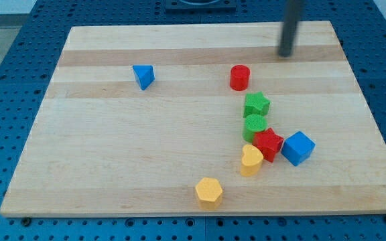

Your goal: Place yellow hexagon to the bottom of the blue triangle

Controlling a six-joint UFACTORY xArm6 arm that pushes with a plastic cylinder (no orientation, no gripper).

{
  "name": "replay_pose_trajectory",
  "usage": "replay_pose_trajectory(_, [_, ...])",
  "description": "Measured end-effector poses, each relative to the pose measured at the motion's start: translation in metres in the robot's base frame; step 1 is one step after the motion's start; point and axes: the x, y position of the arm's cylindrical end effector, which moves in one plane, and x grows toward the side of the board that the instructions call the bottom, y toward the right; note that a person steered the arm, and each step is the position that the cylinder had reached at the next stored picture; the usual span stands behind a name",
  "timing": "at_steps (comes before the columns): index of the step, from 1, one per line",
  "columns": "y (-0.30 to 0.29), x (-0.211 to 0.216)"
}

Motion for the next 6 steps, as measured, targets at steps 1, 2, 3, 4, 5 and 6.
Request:
replay_pose_trajectory(1, [0.108,0.072])
replay_pose_trajectory(2, [0.123,0.091])
replay_pose_trajectory(3, [0.123,0.173])
replay_pose_trajectory(4, [0.105,0.272])
replay_pose_trajectory(5, [0.06,0.312])
replay_pose_trajectory(6, [-0.015,0.312])
